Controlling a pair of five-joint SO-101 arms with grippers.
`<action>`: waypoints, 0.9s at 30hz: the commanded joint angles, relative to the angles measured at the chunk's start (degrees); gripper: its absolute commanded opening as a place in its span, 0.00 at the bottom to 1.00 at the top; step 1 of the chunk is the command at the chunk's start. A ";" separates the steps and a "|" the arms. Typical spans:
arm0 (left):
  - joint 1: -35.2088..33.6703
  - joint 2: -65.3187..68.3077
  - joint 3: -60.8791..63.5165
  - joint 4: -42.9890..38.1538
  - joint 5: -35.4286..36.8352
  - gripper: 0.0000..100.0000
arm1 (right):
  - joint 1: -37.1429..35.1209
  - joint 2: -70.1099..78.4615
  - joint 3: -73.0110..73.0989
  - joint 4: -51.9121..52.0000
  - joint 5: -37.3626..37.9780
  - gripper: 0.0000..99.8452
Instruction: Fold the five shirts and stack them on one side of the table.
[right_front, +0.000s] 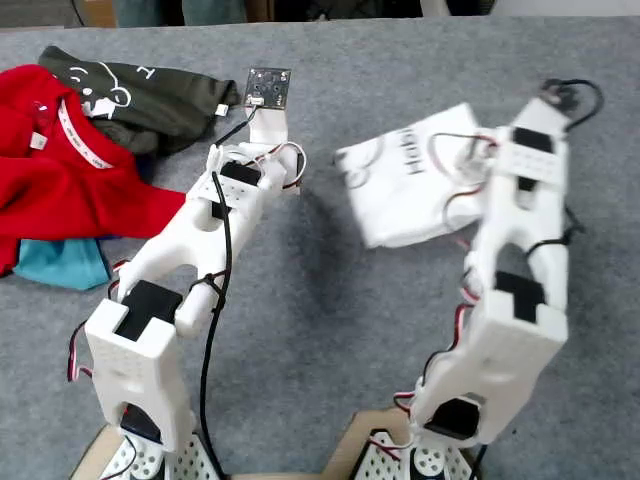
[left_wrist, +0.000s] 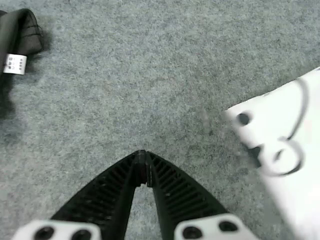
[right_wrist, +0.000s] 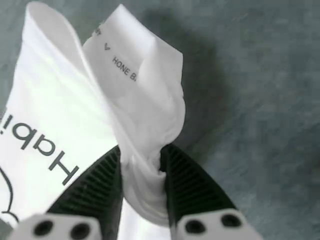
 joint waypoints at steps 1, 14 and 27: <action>-0.13 -3.08 -0.31 -1.23 0.26 0.03 | 2.90 4.09 -10.15 2.46 2.11 0.01; -1.01 -3.60 -3.21 1.49 0.26 0.03 | 3.34 20.26 -40.22 24.44 1.93 0.24; -26.24 -3.08 -40.13 46.77 0.09 0.22 | -1.58 20.18 -64.31 41.58 2.02 0.19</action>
